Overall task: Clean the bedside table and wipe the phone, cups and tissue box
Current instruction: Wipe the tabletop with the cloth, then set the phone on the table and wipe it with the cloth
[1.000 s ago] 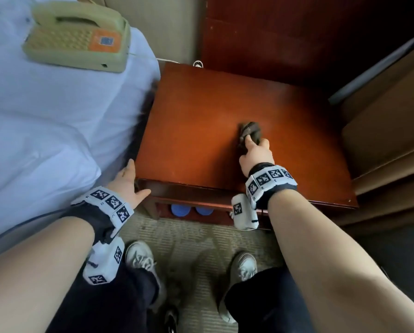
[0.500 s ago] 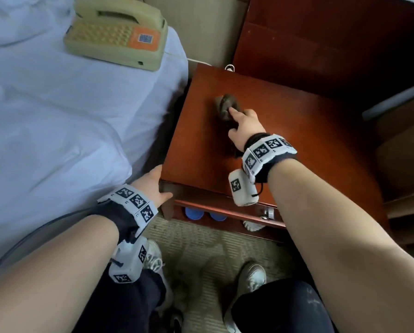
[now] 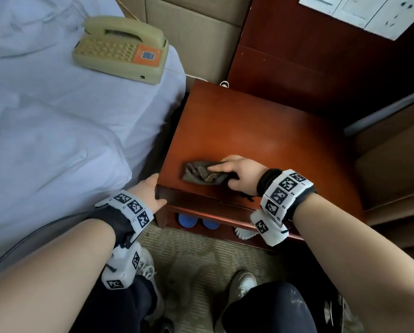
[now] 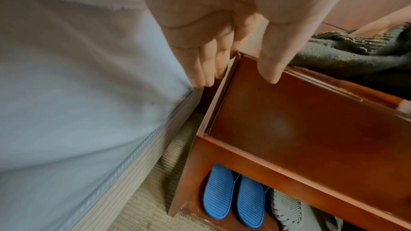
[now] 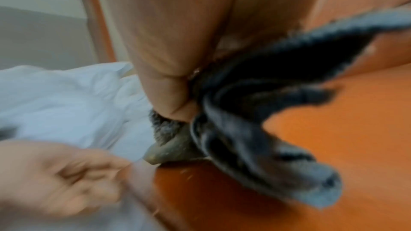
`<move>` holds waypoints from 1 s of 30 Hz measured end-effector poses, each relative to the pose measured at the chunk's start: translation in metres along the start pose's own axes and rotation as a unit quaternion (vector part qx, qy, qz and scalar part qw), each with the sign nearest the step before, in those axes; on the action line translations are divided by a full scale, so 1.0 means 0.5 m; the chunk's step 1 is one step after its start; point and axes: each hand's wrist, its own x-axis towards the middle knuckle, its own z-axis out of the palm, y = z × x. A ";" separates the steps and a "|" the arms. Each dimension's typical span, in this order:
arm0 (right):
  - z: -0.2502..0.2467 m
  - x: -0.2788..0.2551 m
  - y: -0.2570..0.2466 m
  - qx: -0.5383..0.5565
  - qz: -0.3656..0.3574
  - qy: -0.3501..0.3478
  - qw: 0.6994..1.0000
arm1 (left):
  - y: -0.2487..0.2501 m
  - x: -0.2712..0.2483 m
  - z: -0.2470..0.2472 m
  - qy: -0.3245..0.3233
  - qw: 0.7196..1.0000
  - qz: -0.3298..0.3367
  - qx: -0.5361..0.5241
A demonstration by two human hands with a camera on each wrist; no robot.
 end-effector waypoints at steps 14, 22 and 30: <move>-0.098 0.002 0.112 0.068 0.152 0.126 0.978 | 0.137 0.031 -0.069 0.093 0.995 0.025 0.024; -0.248 0.119 0.046 0.175 0.145 0.117 0.967 | 0.226 0.091 -0.258 0.123 0.991 -0.030 -0.049; -0.394 0.220 -0.085 0.258 0.121 0.098 0.954 | 0.177 0.142 -0.512 0.148 0.982 -0.112 -0.042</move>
